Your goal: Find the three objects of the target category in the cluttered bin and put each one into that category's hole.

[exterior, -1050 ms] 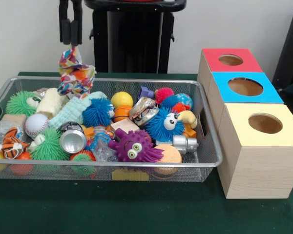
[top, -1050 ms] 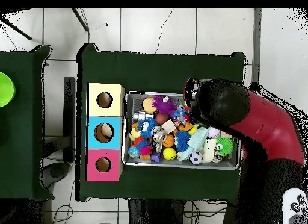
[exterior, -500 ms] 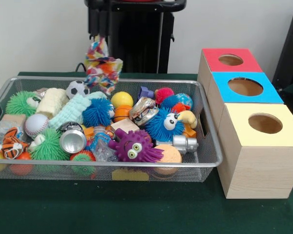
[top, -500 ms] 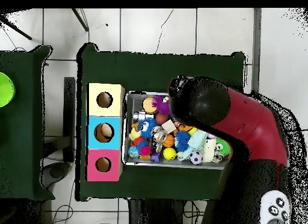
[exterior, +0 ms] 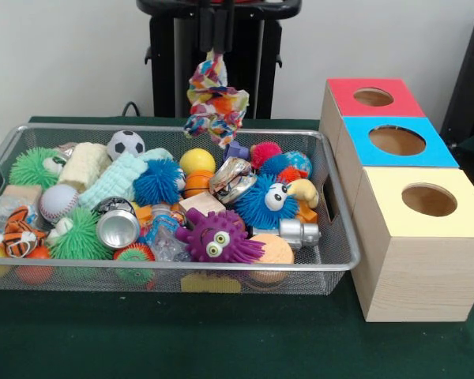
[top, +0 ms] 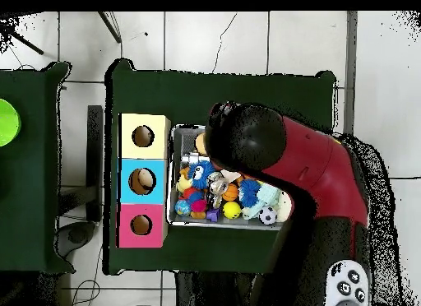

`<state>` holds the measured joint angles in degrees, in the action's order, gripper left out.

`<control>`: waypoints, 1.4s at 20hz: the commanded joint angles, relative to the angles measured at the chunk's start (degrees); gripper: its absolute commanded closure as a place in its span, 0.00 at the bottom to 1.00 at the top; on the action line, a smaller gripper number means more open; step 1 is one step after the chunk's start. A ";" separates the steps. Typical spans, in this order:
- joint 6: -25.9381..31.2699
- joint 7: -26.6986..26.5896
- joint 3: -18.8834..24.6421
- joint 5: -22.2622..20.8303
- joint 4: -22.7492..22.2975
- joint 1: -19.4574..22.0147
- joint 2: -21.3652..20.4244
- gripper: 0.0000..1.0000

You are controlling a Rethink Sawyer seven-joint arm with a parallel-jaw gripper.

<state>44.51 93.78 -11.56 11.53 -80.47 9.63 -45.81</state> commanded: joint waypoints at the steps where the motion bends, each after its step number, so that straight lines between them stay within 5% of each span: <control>1: 6.80 15.74 -0.19 2.22 -6.33 -0.27 0.53 1.00; 28: 9.86 27.13 -6.13 4.20 -3.68 -7.96 1.64 1.00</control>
<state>47.71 103.66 -17.42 14.28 -80.46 1.97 -45.86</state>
